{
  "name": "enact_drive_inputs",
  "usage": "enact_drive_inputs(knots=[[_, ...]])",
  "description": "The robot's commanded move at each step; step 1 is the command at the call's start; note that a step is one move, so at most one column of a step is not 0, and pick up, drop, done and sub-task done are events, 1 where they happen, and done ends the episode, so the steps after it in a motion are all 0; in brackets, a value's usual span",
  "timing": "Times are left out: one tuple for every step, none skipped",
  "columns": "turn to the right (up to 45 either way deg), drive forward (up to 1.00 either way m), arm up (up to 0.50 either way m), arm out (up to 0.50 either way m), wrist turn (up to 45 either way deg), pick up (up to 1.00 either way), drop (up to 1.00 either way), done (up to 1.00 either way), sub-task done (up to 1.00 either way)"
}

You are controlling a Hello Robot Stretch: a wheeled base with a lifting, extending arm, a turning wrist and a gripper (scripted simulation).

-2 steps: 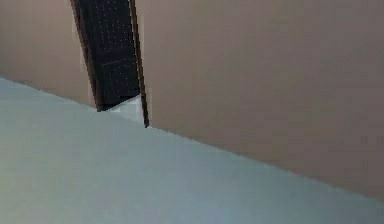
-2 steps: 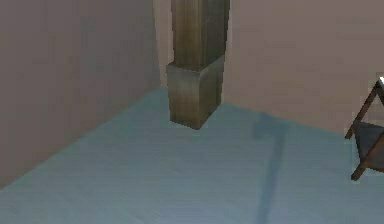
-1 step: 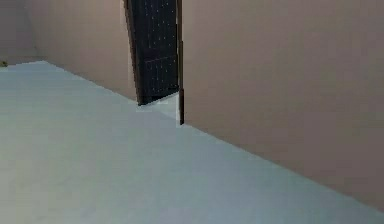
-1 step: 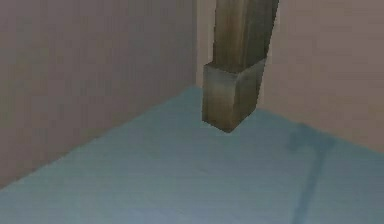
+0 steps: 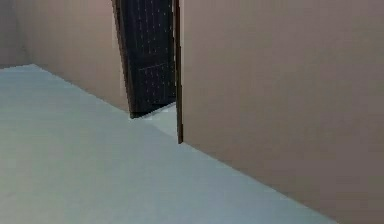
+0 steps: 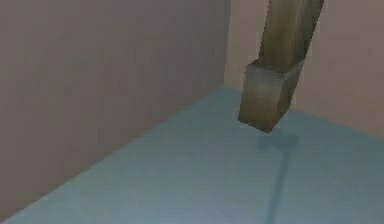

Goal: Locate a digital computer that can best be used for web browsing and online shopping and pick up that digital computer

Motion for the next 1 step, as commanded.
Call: enact_drive_inputs(knots=[[-45.0, 0.00, 0.00, 0.00, 0.0, 0.00, 0.00, 0.00, 0.00]])
